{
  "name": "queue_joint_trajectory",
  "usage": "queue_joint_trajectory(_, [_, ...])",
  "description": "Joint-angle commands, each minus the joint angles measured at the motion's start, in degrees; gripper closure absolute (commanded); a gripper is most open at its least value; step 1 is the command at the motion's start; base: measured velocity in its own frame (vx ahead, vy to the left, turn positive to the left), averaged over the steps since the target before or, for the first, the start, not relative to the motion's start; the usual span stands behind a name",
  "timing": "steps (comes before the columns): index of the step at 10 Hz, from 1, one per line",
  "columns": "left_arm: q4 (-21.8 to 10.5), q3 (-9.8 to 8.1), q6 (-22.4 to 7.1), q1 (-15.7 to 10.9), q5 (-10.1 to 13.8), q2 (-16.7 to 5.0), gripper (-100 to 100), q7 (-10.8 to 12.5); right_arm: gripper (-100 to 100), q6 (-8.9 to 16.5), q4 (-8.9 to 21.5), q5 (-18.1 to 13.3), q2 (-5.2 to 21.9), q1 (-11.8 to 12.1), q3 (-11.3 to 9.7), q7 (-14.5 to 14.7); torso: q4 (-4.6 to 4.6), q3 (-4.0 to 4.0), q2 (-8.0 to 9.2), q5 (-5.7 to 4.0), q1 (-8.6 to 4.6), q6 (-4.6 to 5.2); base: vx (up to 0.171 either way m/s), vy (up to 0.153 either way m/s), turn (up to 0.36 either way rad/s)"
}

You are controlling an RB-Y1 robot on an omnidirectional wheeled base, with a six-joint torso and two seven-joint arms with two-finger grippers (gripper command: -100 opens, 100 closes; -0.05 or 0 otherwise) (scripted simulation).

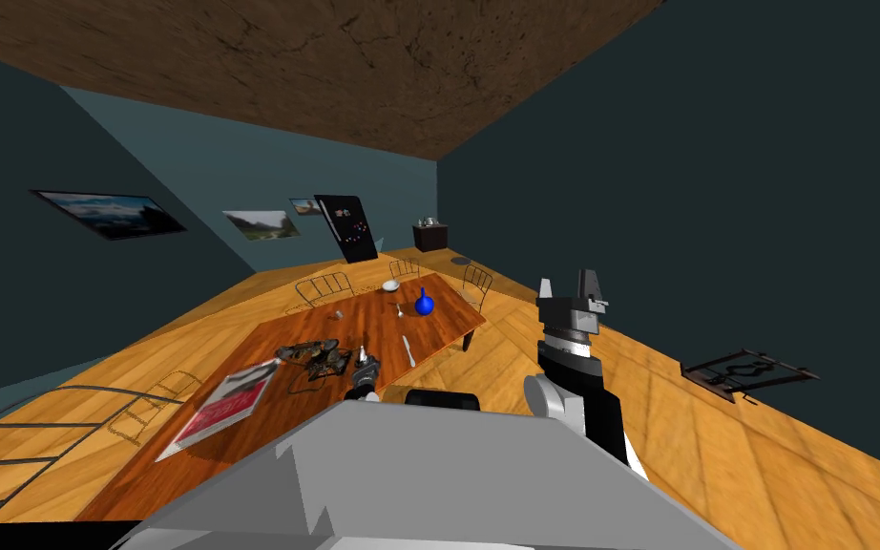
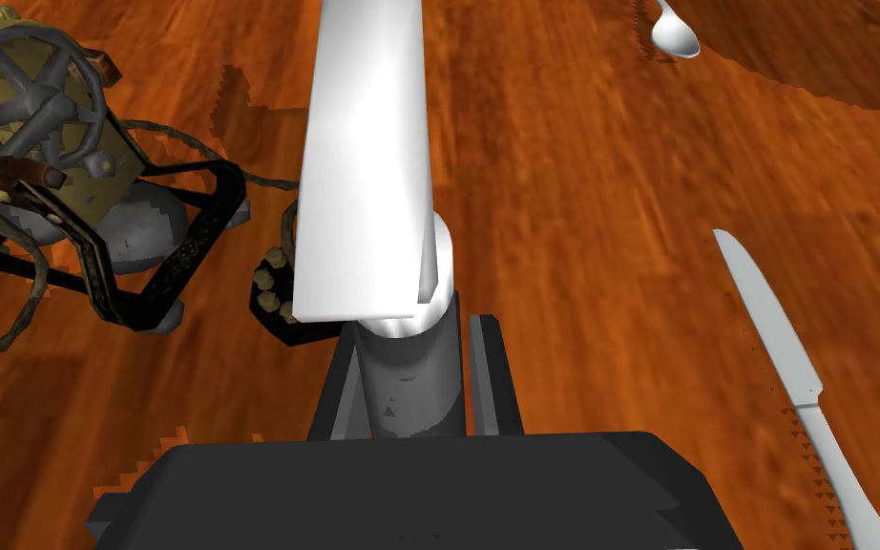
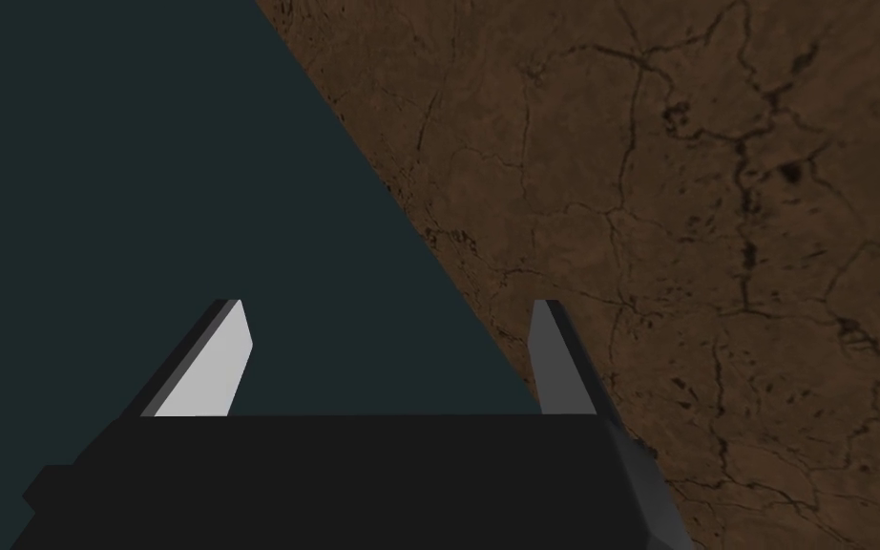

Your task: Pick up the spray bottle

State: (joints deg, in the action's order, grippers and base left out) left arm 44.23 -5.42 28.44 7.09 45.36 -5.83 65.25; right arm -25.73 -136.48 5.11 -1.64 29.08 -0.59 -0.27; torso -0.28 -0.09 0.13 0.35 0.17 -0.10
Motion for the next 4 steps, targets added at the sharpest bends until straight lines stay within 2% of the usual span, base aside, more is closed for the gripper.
queue_joint_trajectory(1, [-0.93, 0.17, -1.47, -2.86, 2.86, -1.39, 100, -2.13, 0, 0.0, 0.0, 0.0, 0.0, 0.0, 0.0, 0.0, 0.0, 0.0, 0.0, 0.0, 0.0, 0.0, -0.095, -0.047, 0.061])
queue_joint_trajectory(3, [-0.99, 0.18, -1.13, -2.75, 2.51, -1.09, 100, -1.98, 0, 0.0, 0.0, 0.0, 0.0, 0.0, 0.0, 0.0, -0.01, 0.0, 0.0, -0.01, -0.03, -0.01, -0.051, -0.031, 0.013])
queue_joint_trajectory(4, [-1.16, 0.23, -1.11, -2.87, 2.55, -1.16, 0, -1.95, 0, 0.0, 0.0, 0.0, 0.0, 0.01, 0.0, 0.0, -0.03, -0.06, -0.12, 0.0, 0.04, -0.02, -0.006, -0.004, 0.0])
